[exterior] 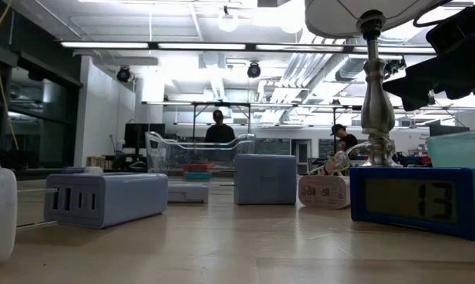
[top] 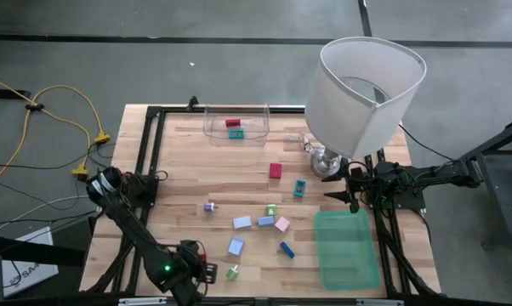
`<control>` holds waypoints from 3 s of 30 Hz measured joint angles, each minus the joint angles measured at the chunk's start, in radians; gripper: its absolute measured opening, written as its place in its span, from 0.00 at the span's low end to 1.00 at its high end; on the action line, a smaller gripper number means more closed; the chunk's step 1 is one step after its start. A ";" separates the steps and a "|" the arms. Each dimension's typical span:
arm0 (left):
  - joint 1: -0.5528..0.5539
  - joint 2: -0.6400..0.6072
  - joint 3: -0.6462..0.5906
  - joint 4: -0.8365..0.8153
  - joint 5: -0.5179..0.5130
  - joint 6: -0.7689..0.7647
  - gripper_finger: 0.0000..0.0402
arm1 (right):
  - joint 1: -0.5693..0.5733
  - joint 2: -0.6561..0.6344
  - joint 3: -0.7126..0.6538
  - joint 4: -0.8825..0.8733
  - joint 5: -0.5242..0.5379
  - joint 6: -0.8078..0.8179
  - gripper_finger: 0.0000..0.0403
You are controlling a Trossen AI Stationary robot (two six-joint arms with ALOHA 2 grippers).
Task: Pick & Place Office items
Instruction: Put the red digital clock into the transparent bin
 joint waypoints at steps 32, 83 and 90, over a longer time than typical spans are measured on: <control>0.079 0.016 0.001 -0.014 0.099 -0.041 0.46 | 0.000 0.000 0.000 0.000 0.000 0.000 0.53; 0.100 0.023 -0.003 -0.012 0.247 -0.154 0.61 | 0.000 0.000 0.000 0.000 0.000 0.000 0.53; 0.112 0.063 -0.003 0.009 0.240 -0.130 0.61 | 0.000 0.000 0.000 -0.002 0.000 0.000 0.53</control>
